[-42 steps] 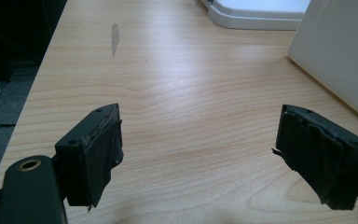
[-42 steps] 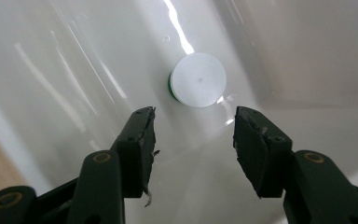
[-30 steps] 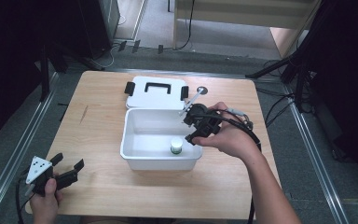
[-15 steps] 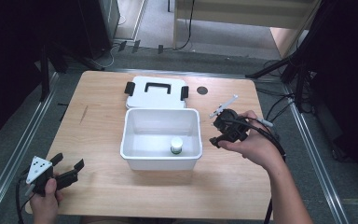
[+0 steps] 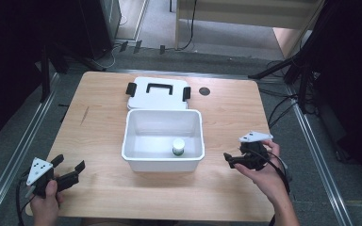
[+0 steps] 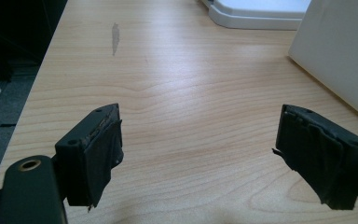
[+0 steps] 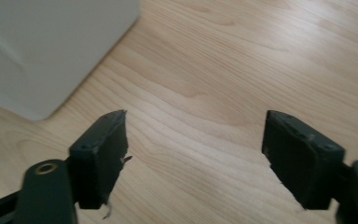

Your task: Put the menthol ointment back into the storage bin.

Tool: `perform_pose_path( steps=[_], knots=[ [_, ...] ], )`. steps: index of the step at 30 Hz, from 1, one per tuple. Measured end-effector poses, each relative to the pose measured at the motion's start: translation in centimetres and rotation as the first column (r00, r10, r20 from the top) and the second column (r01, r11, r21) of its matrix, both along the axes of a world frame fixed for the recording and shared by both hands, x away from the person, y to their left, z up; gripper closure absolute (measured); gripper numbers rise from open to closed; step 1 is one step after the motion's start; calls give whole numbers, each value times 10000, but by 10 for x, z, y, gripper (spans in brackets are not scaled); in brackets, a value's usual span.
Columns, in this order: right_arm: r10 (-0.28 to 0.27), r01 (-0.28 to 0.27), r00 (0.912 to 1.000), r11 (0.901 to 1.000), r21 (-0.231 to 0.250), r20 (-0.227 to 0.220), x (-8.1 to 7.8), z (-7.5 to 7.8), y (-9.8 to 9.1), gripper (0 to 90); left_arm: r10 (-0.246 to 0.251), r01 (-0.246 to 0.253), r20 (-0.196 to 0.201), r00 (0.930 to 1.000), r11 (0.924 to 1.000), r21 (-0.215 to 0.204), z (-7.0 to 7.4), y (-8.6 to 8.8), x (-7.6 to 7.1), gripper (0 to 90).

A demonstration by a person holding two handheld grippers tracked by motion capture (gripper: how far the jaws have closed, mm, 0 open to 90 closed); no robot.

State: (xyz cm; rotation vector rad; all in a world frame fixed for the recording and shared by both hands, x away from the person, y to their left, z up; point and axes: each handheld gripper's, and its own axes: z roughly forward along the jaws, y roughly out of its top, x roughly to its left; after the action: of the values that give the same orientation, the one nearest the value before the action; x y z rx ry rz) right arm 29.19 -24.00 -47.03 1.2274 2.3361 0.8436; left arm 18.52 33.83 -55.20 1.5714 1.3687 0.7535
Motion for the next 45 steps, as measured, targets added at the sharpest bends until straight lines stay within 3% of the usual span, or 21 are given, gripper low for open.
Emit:
perform_pose_path(
  steps=[3,6,10,12,13,27,34,45],
  knots=[
    [-548,525,9978,9967,625,362,-11,-15,-15,151,2,-2,1,10000,10000,-1,0,0,0,156],
    [-965,896,9928,9914,958,704,-23,-28,-29,135,-4,4,-27,10000,10000,-6,0,0,0,156],
    [-1132,1025,9893,9882,1135,919,-32,-37,-41,119,12,-12,-17,10000,10000,-12,0,0,0,156],
    [-1358,1219,9852,9841,1289,1050,-39,-41,-50,117,17,-17,-23,10000,10000,-20,0,0,0,156],
    [-1634,1449,9789,9785,1470,1229,-45,-45,-59,116,15,-15,-24,10000,10000,-11,0,0,0,156],
    [-2707,2397,9548,9454,2209,1225,-72,-62,-109,98,56,-56,-1,10000,10000,-16,0,0,0,155],
    [-2935,2597,9486,9357,2388,1185,-78,-66,-119,99,57,-57,5,10000,10000,-14,0,0,0,155],
    [-3059,2710,9458,9283,2548,1088,-82,-74,-123,120,70,-70,-20,10000,10000,-1,0,0,0,155]
  ],
)
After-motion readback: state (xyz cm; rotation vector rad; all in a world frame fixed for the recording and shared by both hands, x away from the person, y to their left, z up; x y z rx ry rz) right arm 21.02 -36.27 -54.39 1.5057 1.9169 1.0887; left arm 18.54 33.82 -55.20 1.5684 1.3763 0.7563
